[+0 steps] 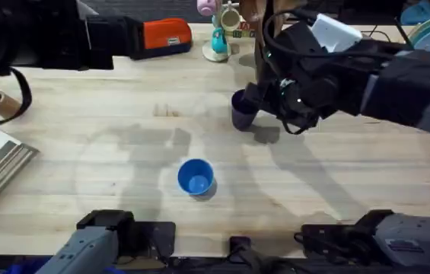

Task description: Pick up the cup on the table and put them onto the rack.

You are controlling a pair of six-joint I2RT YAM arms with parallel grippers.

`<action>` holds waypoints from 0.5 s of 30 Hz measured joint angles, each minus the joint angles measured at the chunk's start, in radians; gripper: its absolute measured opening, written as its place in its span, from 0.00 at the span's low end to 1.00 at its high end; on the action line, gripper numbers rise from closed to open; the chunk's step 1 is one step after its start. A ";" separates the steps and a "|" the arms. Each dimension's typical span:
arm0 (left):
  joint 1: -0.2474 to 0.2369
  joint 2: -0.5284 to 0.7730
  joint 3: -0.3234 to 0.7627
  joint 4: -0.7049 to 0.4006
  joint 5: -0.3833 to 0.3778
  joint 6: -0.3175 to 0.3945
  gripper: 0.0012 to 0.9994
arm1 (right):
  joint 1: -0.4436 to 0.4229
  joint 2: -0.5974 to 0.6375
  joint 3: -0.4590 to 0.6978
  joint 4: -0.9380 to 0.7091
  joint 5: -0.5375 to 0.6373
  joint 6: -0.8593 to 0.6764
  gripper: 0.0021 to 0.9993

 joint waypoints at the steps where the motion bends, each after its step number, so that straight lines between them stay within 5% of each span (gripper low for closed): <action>1: 0.000 0.000 0.000 0.000 0.000 0.000 0.99 | 0.000 0.008 0.000 0.000 0.000 0.000 0.86; 9: 0.000 0.000 0.000 0.000 0.000 0.000 0.99 | 0.001 0.017 0.001 0.004 -0.001 0.008 0.06; 15: 0.000 0.000 0.000 0.000 0.000 0.000 0.99 | 0.001 0.017 0.008 0.006 0.000 0.009 0.03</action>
